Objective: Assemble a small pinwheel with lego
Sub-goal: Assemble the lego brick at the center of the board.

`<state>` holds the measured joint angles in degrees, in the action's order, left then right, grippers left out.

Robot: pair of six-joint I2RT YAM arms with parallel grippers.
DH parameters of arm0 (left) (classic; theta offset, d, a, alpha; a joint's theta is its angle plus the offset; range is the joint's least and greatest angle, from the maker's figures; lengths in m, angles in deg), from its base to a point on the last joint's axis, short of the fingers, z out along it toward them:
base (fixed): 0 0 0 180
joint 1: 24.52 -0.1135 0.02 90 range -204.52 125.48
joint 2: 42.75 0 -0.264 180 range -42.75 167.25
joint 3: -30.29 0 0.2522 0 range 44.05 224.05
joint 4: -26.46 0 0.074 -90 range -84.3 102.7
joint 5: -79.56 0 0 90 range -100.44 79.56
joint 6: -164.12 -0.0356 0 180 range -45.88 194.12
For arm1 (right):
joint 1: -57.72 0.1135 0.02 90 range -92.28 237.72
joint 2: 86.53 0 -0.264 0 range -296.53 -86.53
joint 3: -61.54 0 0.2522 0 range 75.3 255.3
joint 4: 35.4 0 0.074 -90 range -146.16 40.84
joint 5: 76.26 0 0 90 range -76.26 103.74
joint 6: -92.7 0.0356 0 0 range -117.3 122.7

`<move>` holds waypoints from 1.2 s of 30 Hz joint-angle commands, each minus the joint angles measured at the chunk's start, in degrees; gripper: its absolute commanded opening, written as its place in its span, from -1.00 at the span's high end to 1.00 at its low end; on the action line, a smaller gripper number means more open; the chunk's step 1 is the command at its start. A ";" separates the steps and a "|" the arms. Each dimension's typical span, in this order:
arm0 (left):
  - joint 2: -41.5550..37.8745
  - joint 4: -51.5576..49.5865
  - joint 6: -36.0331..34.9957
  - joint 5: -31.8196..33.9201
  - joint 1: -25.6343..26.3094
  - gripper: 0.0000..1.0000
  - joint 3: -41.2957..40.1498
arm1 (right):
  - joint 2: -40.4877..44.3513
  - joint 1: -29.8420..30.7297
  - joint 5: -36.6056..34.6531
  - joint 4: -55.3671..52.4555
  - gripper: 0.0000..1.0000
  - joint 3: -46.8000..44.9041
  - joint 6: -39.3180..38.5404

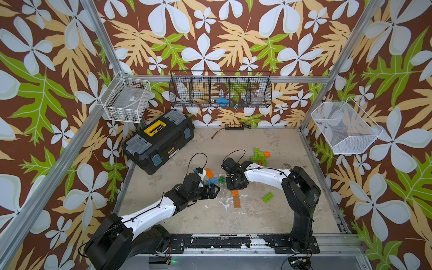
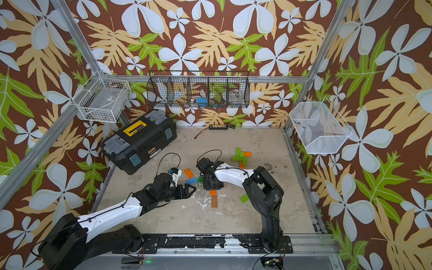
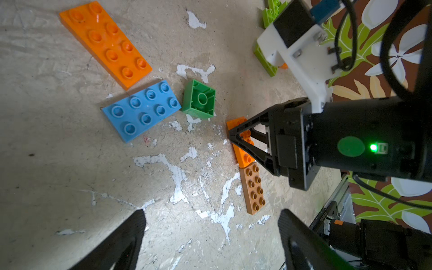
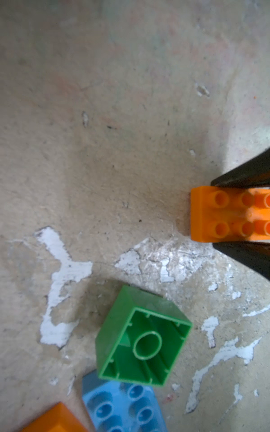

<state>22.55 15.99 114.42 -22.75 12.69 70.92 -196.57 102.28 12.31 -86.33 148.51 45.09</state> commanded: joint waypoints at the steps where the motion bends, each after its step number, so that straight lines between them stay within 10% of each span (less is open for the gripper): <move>1: -0.09 0.03 -0.22 -0.25 0.05 -0.82 0.29 | -0.10 0.09 -0.64 -0.49 0.41 -0.26 0.97; 16: 0.09 0.77 -0.29 -0.65 0.05 -0.82 -0.94 | 1.38 1.83 -1.28 -0.34 0.37 -3.61 2.83; 29: -1.61 0.16 -0.30 -0.43 0.05 -0.83 -1.71 | 6.15 1.78 -2.33 -0.95 -0.22 -2.67 1.91; 36: 2.39 -0.05 -3.39 4.38 9.35 -0.83 2.99 | 18.59 -3.16 -5.91 -3.38 0.05 -12.33 1.45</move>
<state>23.03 15.57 113.04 -21.20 19.18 72.10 -181.01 100.90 8.99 -86.53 139.20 46.78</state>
